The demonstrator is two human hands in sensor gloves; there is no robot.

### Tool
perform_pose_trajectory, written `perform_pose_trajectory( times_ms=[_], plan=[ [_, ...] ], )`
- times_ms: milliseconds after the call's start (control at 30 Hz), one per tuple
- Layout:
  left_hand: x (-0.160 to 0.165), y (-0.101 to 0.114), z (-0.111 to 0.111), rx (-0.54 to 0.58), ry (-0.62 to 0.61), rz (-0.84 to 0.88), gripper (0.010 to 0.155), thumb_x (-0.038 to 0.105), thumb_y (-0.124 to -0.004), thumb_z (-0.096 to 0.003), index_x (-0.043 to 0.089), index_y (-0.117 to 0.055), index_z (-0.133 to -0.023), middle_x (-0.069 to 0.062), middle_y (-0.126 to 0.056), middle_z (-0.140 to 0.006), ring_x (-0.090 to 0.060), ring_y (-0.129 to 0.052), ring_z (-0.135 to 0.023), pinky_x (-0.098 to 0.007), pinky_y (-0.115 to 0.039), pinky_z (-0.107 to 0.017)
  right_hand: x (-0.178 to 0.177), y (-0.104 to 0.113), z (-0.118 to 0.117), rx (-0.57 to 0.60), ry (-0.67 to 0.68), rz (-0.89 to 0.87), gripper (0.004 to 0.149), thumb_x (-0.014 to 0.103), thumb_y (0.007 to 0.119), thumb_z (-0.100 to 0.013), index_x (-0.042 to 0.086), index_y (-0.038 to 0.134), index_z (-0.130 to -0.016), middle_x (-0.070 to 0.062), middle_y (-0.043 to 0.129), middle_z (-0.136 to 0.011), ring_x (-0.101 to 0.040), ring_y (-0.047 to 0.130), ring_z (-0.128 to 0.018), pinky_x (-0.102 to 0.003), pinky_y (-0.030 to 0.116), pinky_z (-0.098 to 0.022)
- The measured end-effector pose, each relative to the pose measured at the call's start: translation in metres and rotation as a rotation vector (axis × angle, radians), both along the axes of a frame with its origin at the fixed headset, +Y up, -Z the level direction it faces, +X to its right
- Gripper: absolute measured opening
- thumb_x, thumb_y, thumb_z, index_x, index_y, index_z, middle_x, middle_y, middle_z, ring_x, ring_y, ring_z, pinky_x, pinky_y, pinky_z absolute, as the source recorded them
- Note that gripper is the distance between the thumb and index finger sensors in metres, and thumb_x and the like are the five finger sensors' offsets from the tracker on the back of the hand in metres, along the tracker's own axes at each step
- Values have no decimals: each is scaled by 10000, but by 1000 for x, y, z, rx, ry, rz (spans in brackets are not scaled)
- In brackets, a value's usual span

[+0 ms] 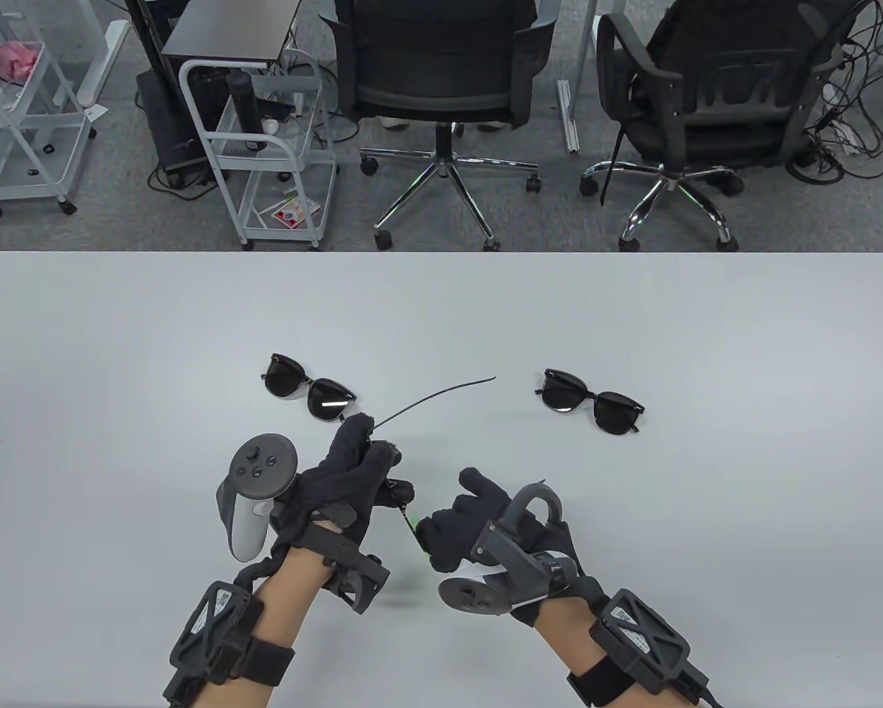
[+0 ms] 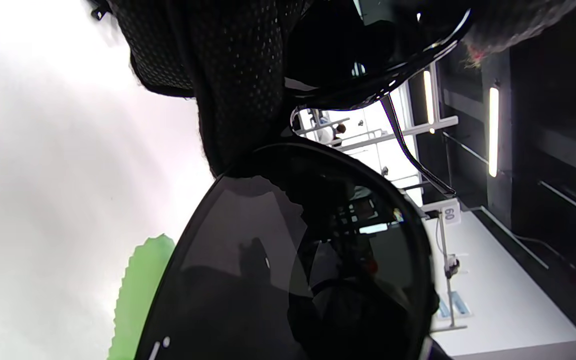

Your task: Dust sunglasses

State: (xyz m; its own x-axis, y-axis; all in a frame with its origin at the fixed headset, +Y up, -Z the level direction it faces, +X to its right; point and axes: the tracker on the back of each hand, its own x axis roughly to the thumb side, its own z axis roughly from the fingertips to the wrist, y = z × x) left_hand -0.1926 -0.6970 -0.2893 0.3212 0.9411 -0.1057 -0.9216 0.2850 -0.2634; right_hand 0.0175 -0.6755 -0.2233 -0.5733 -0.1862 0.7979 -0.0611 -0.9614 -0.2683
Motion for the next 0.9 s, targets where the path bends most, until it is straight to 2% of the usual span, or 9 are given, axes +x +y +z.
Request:
perform_pose_trajectory(
  times_ms=[100, 167, 267, 333, 400, 500, 600, 900],
  plan=[
    [2, -5, -1, -24, -23, 31, 986, 779, -627, -361, 192, -293, -1079, 63, -737, -1001, -85, -1130, -649, -404, -762, -693, 0, 1, 0, 22, 8, 9, 460, 385, 874, -375, 125, 945, -747, -49, 1062, -652, -256, 1071, -489, -614, 712, -607],
    [6, -9, -2, -57, -76, 43, 1013, 781, -616, -358, 197, -206, -1077, 51, -658, -1048, -79, -1071, -733, -438, -706, -720, 0, 2, 1, 51, 10, 27, 456, 385, 869, -373, 127, 947, -740, -42, 1062, -641, -247, 1070, -479, -613, 711, -610],
    [18, -19, 0, -130, -205, 49, 1099, 810, -621, -334, 159, -99, -1050, 10, -576, -1090, -185, -941, -903, -505, -625, -736, 2, 5, 1, 74, 1, 14, 454, 384, 860, -375, 121, 949, -734, -44, 1062, -624, -237, 1069, -463, -612, 710, -612],
    [29, -24, 3, -180, -307, 34, 1127, 820, -640, -321, 136, -121, -1050, -1, -613, -1082, -226, -923, -914, -529, -610, -728, 5, 9, 0, 87, -10, -20, 453, 383, 855, -375, 116, 952, -727, -44, 1063, -611, -234, 1068, -452, -612, 711, -610],
    [37, -25, 6, -206, -384, -13, 1121, 823, -670, -318, 115, -239, -1072, -8, -703, -1044, -251, -933, -901, -539, -617, -717, 8, 10, -2, 96, -23, -35, 454, 383, 852, -376, 107, 950, -722, -46, 1060, -601, -232, 1065, -437, -611, 714, -607],
    [40, -20, 7, -154, -301, -68, 1033, 769, -736, -342, 126, -395, -1075, 12, -788, -987, -223, -998, -837, -519, -658, -703, 9, 9, -3, 94, -25, -43, 456, 384, 850, -377, 99, 945, -721, -50, 1058, -593, -230, 1064, -430, -610, 715, -606],
    [37, -21, 4, -155, -281, -71, 999, 771, -766, -324, 148, -504, -1060, 32, -828, -947, -189, -1038, -781, -495, -682, -698, 8, 11, -3, 99, -29, -45, 457, 385, 850, -378, 98, 941, -721, -52, 1056, -591, -228, 1063, -427, -610, 714, -608],
    [29, -18, -3, -134, -188, -106, 975, 786, -808, -294, 155, -616, -1012, 34, -898, -871, -149, -1144, -635, -415, -760, -674, 9, 10, -12, 129, -82, 18, 450, 392, 844, -380, 127, 932, -732, -34, 1054, -595, -220, 1064, -438, -607, 712, -615]
  ],
)
